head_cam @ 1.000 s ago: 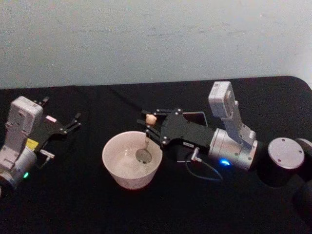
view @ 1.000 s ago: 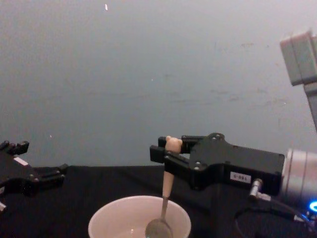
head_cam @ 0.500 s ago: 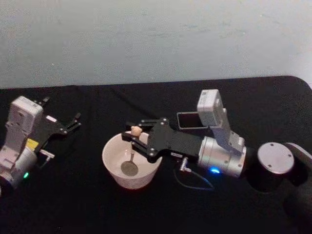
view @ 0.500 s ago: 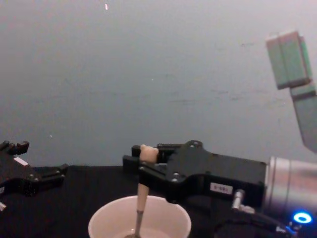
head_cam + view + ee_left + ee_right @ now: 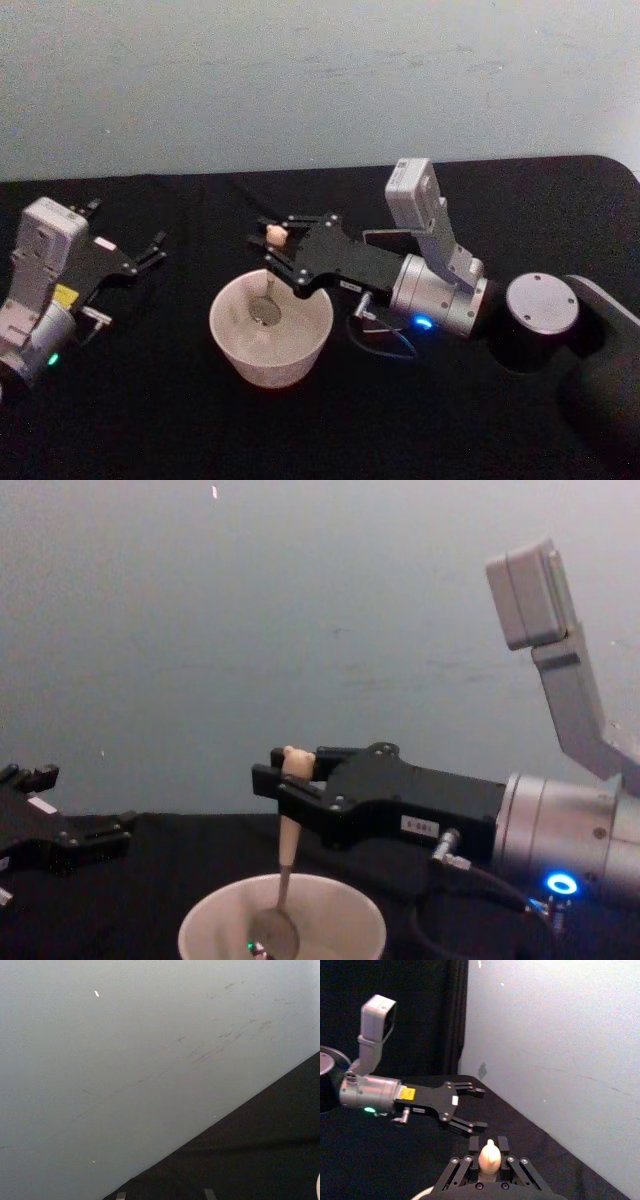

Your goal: Pick up the stirring spoon with one hand, stir inside the cup, then place it back in its original position.

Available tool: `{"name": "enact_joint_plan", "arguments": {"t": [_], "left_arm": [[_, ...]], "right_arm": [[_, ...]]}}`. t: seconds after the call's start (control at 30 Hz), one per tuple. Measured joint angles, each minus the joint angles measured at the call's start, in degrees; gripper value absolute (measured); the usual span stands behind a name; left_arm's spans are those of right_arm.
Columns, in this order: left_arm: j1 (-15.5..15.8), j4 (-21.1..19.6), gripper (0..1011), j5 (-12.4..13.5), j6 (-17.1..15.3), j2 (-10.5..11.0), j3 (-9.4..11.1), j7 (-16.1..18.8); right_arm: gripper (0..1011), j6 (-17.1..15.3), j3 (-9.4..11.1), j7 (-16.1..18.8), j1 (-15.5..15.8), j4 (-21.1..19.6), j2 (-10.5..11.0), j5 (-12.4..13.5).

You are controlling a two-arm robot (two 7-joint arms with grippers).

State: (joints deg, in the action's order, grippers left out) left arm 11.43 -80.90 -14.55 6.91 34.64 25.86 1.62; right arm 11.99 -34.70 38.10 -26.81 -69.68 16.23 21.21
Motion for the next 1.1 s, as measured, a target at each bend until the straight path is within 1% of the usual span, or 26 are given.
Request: {"name": "enact_joint_plan", "arguments": {"t": [0.27,0.5,0.7,0.73,0.87,0.97,1.1], "left_arm": [[0.0,0.0,1001,0.0,0.0,0.0,0.0,0.0],[0.0,0.0,1002,0.0,0.0,0.0,0.0,0.0],[0.0,0.0,1001,0.0,0.0,0.0,0.0,0.0],[0.0,0.0,1001,0.0,0.0,0.0,0.0,0.0],[0.0,0.0,1001,0.0,0.0,0.0,0.0,0.0],[0.0,0.0,1001,0.0,0.0,0.0,0.0,0.0],[0.0,0.0,1001,0.0,0.0,0.0,0.0,0.0]], "right_arm": [[214,0.0,1.0,-0.5,0.1,0.0,0.4,-0.4],[214,-0.2,1.8,-0.5,1.1,-1.4,1.6,-0.5],[214,-0.8,2.3,-0.1,2.9,-4.1,3.6,-0.2],[214,-0.8,2.3,-0.1,2.9,-4.1,3.6,-0.2],[214,-1.5,2.3,0.6,4.4,-6.4,4.9,0.5],[214,-1.7,2.2,1.3,5.2,-7.8,5.5,1.1],[214,-1.9,1.6,2.2,5.7,-8.9,5.6,1.8]]}}
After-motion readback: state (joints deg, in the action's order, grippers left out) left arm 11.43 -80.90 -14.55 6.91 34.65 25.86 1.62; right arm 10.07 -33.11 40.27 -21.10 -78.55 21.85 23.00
